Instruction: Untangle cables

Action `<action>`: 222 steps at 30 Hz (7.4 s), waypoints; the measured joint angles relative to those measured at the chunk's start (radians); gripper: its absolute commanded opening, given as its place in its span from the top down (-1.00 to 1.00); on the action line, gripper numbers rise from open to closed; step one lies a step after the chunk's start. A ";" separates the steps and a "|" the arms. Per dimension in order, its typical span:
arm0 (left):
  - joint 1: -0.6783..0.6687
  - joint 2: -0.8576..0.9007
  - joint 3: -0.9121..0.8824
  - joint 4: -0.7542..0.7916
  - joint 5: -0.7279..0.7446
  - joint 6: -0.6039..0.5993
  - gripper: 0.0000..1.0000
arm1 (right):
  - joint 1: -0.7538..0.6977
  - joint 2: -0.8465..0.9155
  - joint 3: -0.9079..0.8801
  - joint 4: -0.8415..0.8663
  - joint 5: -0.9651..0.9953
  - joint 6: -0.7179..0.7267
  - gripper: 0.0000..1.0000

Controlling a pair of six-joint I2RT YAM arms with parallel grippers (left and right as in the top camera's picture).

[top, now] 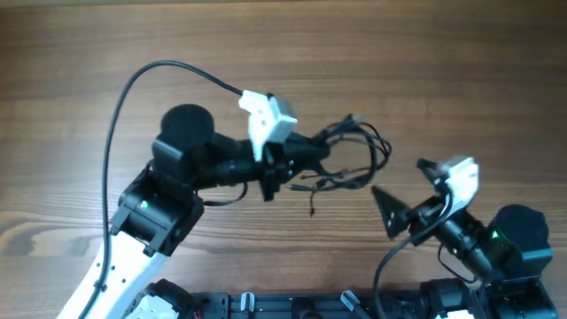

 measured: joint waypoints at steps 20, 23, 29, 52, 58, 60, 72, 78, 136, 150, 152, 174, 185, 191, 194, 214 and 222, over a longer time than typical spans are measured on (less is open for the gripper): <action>0.121 -0.006 0.000 0.053 0.370 -0.083 0.92 | -0.001 0.000 0.000 0.179 -0.092 0.130 -0.99; 0.130 -0.007 0.000 0.074 0.376 -0.083 0.92 | -0.001 0.000 0.000 0.111 -0.169 0.098 -0.99; 0.183 -0.007 0.000 0.076 0.411 -0.066 0.92 | -0.001 0.000 -0.001 0.175 -0.203 0.078 -0.99; 0.117 0.019 0.000 0.091 0.543 -0.036 0.92 | -0.001 0.000 -0.001 0.289 -0.224 0.180 -0.99; 0.013 0.019 0.000 0.146 0.519 -0.032 0.92 | -0.001 0.000 -0.001 0.289 -0.224 0.180 -0.99; -0.004 0.019 0.000 0.146 0.512 -0.032 0.92 | -0.001 0.000 -0.001 0.284 -0.220 0.180 -0.99; -0.016 0.024 0.000 0.145 0.494 -0.032 0.92 | -0.001 0.000 -0.001 0.146 0.026 0.175 -0.99; -0.016 0.026 0.000 0.145 0.487 -0.032 0.92 | -0.001 0.000 -0.001 0.069 0.144 0.172 -0.99; -0.056 0.031 0.003 -0.305 -0.131 0.577 0.92 | -0.001 0.000 -0.002 0.106 -0.069 0.233 -0.99; -0.075 0.097 0.003 -0.294 -0.183 0.724 0.92 | -0.001 0.000 -0.002 0.266 -0.218 0.433 -0.96; -0.123 0.097 0.003 -0.249 -0.183 0.729 0.92 | -0.001 0.000 -0.002 0.267 -0.228 0.471 -0.92; -0.235 0.097 0.003 -0.165 -0.346 0.780 0.92 | -0.001 0.000 -0.002 0.293 -0.273 0.603 -0.67; -0.269 0.098 0.003 -0.149 -0.405 0.774 0.92 | -0.001 0.000 -0.002 0.280 -0.269 0.611 -0.68; -0.271 0.098 0.003 -0.159 -0.566 0.728 0.92 | -0.001 0.005 -0.002 0.233 -0.212 0.612 -0.68; -0.271 0.098 0.003 -0.168 -0.575 0.724 0.92 | -0.001 0.005 -0.002 0.247 -0.212 0.617 -0.68; -0.291 0.098 0.003 -0.142 -0.455 0.711 0.92 | -0.001 0.005 -0.002 0.286 -0.265 0.646 -0.68; -0.351 0.160 0.003 -0.068 -0.446 0.695 0.81 | -0.006 0.009 -0.002 0.307 -0.265 0.773 -0.68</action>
